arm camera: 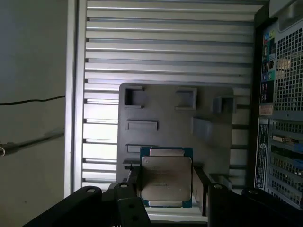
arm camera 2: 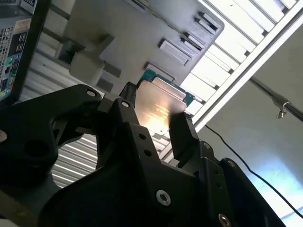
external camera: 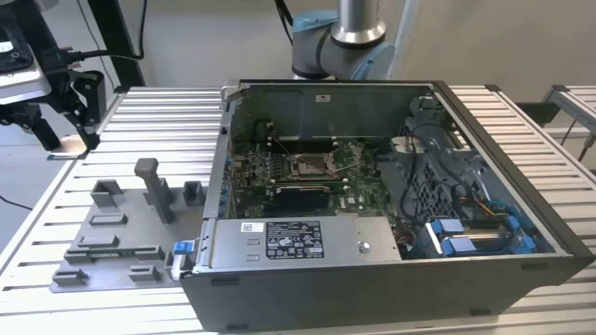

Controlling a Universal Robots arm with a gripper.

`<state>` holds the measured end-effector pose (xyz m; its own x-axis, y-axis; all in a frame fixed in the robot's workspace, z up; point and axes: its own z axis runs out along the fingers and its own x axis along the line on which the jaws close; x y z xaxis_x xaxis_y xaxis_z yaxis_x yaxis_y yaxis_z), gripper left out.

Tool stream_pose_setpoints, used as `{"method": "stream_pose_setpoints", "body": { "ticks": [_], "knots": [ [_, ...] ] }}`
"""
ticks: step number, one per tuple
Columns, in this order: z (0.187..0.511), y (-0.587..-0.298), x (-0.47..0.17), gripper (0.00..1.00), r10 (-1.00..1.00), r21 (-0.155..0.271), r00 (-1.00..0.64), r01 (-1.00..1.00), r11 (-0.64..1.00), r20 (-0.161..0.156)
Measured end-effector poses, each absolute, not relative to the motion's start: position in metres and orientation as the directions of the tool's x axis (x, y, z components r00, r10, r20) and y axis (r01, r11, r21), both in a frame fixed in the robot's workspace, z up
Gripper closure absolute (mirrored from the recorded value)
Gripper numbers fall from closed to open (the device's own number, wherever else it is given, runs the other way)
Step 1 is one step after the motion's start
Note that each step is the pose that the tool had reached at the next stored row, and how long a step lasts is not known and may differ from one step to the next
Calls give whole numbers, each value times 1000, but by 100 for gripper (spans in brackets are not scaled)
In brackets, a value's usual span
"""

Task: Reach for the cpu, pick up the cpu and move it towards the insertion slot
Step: 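Pick up the cpu and move it towards the insertion slot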

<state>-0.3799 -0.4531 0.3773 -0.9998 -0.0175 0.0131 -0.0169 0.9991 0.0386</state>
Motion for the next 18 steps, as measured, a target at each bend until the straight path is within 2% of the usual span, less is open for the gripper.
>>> {"method": "stream_pose_setpoints", "body": {
  "ticks": [11,18],
  "knots": [
    [378,-453,-363,100,-18,39,-999,-16,999,36],
    [378,-453,-363,100,-18,39,-999,-16,999,37]
  ]
}}
